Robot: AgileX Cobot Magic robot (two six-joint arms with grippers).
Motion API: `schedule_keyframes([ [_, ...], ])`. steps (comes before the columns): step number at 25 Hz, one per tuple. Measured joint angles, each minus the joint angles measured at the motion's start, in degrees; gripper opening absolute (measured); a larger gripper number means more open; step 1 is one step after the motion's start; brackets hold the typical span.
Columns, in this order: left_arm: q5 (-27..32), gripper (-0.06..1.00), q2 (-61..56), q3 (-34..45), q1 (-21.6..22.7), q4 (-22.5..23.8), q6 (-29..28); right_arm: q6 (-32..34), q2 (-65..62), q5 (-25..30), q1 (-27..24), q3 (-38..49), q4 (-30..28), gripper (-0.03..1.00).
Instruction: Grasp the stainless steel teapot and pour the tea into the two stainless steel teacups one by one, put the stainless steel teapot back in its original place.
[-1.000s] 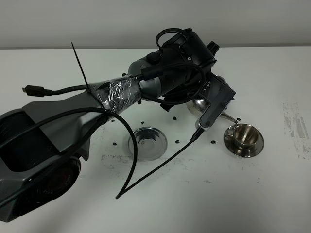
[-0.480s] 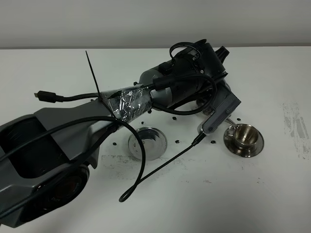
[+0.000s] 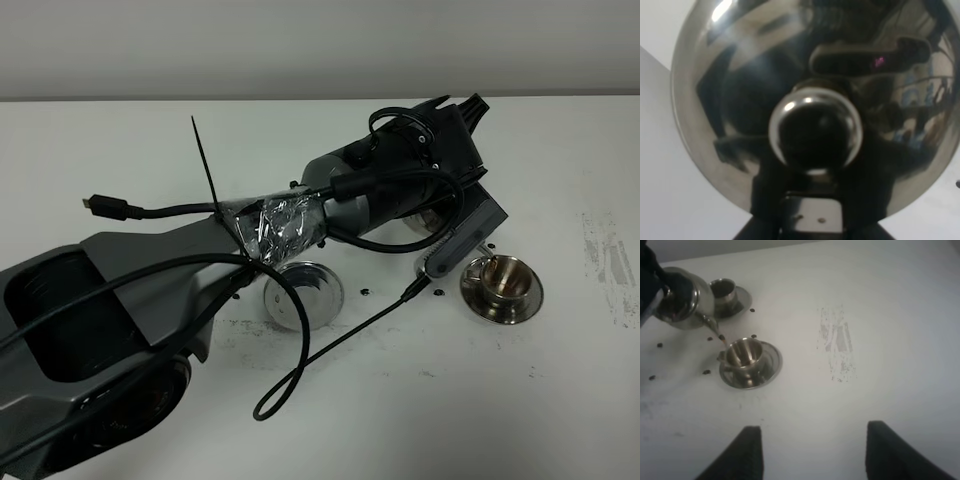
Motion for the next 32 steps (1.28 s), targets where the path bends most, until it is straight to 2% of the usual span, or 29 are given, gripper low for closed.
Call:
schedule_keyframes([
  [32,-1.24,0.19,0.86,0.00,-2.99,10.58,-2.87,0.00,0.00,0.00,0.00,0.00,0.00,0.44],
])
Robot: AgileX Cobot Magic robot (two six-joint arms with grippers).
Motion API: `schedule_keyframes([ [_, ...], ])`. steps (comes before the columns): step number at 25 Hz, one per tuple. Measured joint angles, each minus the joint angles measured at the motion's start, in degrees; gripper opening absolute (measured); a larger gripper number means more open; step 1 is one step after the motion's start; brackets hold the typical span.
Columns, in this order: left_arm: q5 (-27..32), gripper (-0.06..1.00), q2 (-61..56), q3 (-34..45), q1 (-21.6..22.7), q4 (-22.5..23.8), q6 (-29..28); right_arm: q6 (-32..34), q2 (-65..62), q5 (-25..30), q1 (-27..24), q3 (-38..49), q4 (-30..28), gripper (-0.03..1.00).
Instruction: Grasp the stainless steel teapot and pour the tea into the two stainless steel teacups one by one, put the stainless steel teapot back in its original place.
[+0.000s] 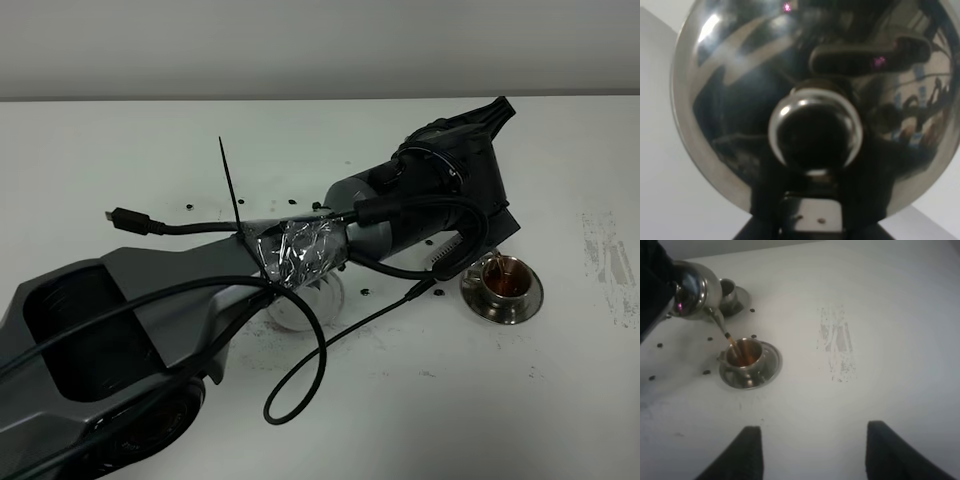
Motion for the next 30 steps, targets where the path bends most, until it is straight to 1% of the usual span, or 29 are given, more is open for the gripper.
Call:
schedule_keyframes([
  [10,0.07,0.19,0.00,0.00,-0.71,2.09,-0.11,0.00,0.00,0.00,0.00,0.00,0.00,0.44],
  [18,0.07,0.19,0.00,0.00,-0.89,2.49,-0.11,0.00,0.00,0.00,0.00,0.00,0.00,0.44],
  [30,-0.67,0.19,0.00,0.00,-1.03,4.04,1.52,0.00,0.00,0.00,0.00,0.00,0.00,0.44],
])
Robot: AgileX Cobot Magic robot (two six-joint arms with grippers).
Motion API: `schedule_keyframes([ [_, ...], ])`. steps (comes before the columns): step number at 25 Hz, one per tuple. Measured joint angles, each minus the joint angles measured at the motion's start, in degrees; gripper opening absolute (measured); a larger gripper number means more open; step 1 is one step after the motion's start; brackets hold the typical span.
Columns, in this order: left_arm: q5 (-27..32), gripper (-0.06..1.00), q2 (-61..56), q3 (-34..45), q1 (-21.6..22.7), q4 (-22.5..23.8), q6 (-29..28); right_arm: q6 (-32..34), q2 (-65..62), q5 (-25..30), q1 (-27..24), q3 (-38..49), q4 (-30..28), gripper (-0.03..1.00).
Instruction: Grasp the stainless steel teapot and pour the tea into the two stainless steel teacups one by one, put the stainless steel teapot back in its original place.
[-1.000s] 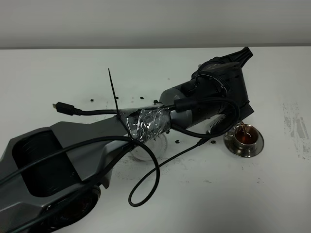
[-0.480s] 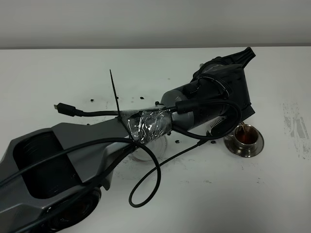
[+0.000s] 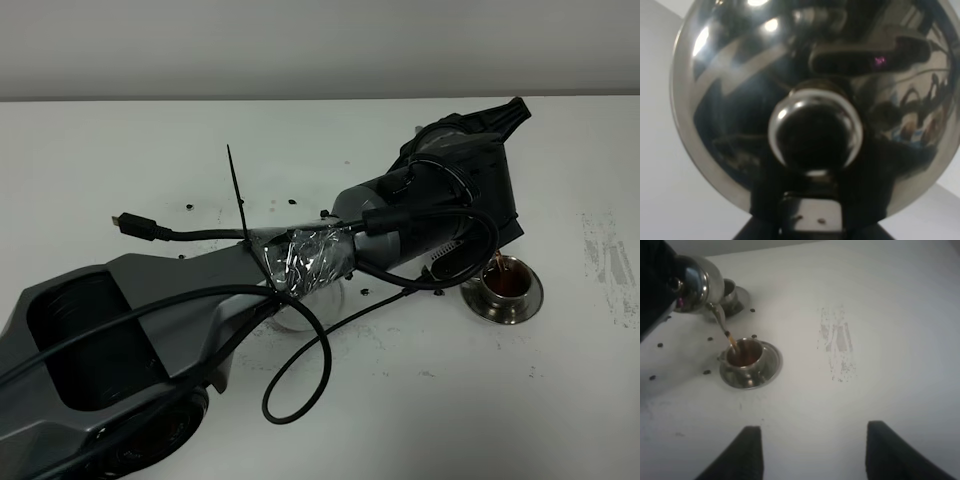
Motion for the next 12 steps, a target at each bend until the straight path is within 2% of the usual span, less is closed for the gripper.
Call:
schedule_keyframes([
  [12,-0.35,0.19,0.00,0.00,0.00,0.37,0.13,0.00,0.00,0.00,0.00,0.00,0.00,0.45],
])
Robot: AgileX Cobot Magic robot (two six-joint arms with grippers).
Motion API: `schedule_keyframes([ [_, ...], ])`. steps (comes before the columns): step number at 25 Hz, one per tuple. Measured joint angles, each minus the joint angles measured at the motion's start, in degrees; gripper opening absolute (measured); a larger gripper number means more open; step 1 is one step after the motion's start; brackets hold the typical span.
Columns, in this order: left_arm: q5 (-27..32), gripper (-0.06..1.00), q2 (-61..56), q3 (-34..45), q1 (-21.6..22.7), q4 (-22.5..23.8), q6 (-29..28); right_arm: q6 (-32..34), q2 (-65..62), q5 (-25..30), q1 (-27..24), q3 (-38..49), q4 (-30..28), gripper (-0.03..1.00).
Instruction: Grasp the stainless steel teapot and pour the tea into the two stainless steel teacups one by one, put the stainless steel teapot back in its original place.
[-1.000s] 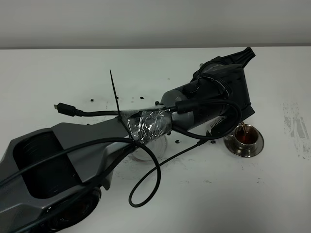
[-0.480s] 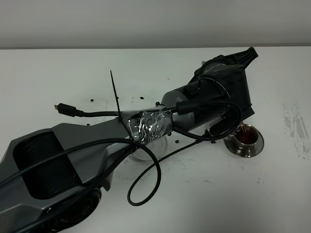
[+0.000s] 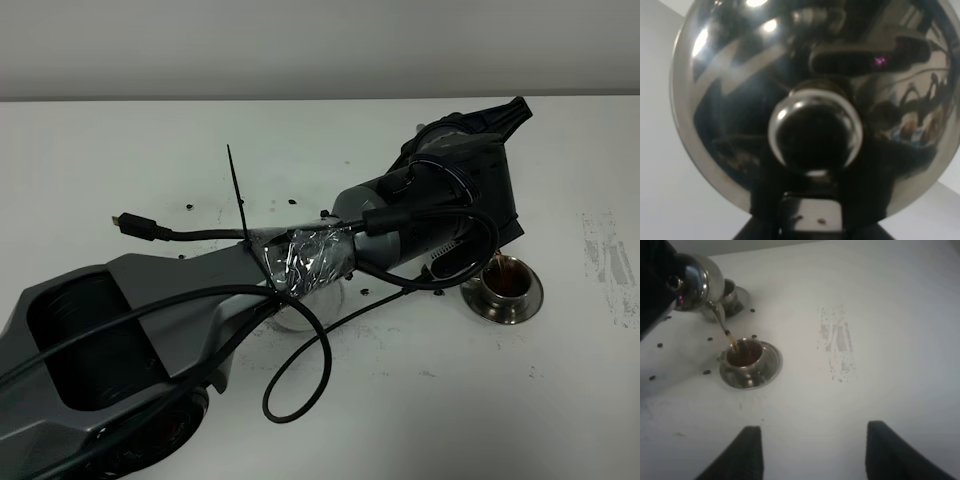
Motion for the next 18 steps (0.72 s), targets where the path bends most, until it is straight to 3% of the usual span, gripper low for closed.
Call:
schedule_keyframes([
  [18,-0.36,0.19,0.00,0.00,0.00,0.57,0.09,0.00,0.00,0.00,0.00,0.00,0.00,0.45],
])
